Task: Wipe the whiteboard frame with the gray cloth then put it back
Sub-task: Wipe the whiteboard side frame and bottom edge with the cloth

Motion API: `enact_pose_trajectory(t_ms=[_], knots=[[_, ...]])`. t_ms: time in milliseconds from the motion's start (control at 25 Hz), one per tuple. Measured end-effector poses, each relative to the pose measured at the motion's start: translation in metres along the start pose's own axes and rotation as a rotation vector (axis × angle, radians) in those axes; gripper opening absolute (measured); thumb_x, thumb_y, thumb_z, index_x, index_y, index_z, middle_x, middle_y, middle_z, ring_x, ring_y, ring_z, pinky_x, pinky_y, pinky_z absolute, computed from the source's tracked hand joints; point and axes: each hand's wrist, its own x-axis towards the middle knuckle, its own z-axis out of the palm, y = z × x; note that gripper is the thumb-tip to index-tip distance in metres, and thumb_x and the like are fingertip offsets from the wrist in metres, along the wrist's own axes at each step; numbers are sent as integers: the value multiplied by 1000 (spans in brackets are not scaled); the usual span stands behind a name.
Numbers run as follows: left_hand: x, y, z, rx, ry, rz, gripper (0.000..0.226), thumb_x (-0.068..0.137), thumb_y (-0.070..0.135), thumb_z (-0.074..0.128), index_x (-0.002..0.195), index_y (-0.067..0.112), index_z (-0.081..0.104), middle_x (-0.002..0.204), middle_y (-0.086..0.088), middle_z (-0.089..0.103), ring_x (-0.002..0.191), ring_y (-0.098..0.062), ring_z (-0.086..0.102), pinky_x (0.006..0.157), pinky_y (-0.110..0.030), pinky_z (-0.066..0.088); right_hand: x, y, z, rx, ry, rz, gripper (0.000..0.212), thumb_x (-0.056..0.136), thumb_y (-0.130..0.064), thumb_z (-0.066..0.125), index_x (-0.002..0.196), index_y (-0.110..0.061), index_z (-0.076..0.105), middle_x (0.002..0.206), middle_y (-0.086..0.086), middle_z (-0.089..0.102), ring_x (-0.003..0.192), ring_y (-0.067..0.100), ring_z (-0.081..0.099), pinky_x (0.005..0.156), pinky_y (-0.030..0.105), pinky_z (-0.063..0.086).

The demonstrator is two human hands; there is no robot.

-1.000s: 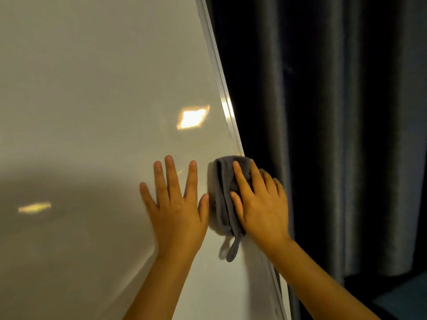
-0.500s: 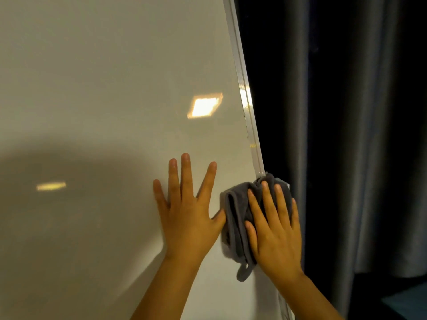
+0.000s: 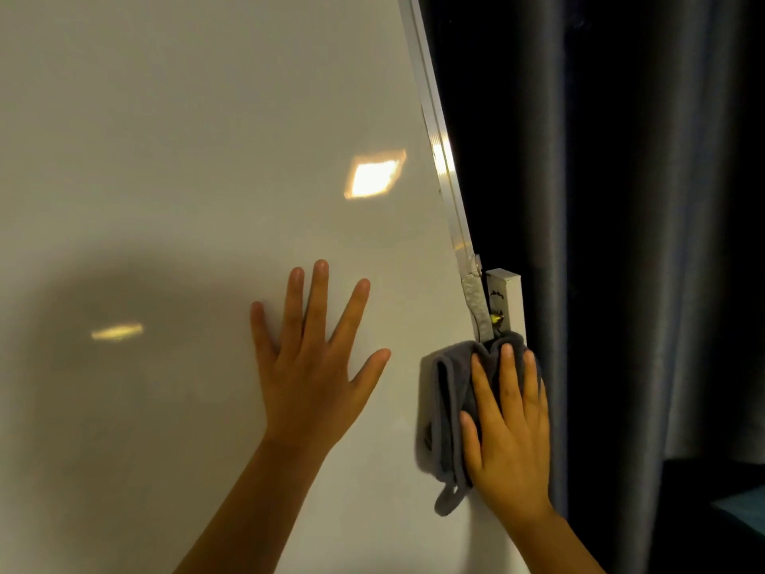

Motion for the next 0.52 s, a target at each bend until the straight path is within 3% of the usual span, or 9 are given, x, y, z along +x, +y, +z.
enact_pose_trajectory(t_ms=[280,440,520], knots=[[-14,11,9,-13,-5,-34,84,81,78,21,149,31,14,158,-15,11,145,-34,1,113,-55,-1,-25,3,19,101,61,67,56,94,-47,18,142,-17,22,152,3,8,142,28,0,117,37,0],[-28,13,16,-8,5,-35,83,81,78,25,149,31,15,157,-16,12,144,-36,3,113,-57,2,-57,8,30,132,57,135,55,94,-49,17,143,-23,16,153,-2,4,143,23,-2,116,27,-3],[-36,19,19,-12,1,-30,84,80,78,25,149,31,15,157,-17,9,144,-37,2,113,-59,3,-70,11,35,130,73,175,55,94,-50,16,143,-25,14,153,-2,4,143,22,-1,117,33,2]])
